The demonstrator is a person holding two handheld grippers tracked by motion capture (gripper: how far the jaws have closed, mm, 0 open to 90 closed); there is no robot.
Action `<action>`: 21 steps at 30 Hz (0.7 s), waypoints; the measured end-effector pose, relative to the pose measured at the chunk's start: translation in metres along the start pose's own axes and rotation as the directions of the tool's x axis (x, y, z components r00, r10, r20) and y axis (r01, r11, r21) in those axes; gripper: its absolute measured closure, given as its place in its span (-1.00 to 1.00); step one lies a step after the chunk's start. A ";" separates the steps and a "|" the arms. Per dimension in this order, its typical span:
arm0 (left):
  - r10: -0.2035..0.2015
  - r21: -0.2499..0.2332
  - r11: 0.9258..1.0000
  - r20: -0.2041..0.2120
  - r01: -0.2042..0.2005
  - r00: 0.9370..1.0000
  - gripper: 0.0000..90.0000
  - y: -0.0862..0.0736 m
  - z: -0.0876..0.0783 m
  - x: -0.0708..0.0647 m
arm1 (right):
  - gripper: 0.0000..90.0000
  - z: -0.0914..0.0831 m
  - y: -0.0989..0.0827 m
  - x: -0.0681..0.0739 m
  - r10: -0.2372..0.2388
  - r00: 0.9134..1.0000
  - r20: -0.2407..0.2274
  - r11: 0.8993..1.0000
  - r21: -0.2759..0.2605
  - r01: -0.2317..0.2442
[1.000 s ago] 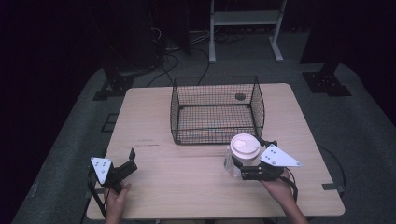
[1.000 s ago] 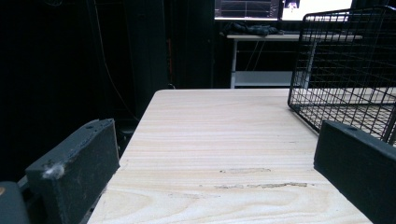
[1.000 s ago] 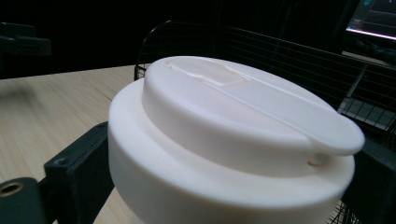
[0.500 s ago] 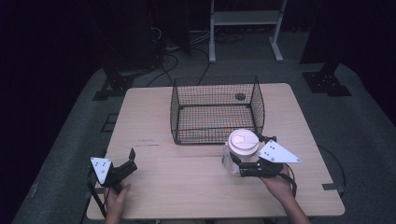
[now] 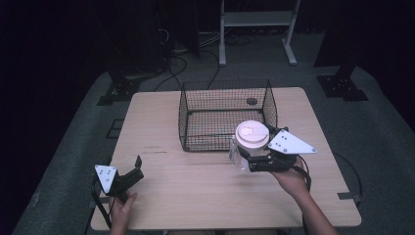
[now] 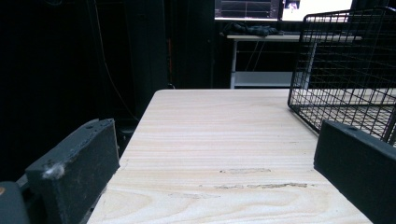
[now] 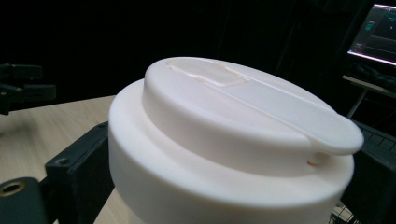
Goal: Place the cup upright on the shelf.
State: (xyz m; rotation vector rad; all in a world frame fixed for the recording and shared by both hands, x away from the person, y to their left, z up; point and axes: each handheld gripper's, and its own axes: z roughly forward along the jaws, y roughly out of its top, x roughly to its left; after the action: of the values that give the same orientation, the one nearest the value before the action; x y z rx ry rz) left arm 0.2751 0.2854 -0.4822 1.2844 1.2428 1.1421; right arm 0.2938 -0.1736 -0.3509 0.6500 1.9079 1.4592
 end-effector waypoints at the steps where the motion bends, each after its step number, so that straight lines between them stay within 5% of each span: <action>1: 0.000 -0.001 1.000 0.001 0.000 1.000 -1.00 0.000 0.000 0.000 | -0.91 0.000 0.003 -0.001 -0.002 1.000 0.001 1.000 -0.001 0.002; 21: -0.002 -0.002 1.000 0.000 0.002 1.000 -1.00 0.000 0.000 0.000 | -0.91 0.013 0.045 -0.017 -0.032 0.999 0.015 0.999 -0.017 0.033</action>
State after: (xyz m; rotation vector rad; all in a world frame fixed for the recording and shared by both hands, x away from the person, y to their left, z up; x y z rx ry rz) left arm 0.2752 0.2849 -0.4822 1.2811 1.2422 1.1414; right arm 0.3149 -0.1653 -0.3069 0.6174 1.8843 1.4451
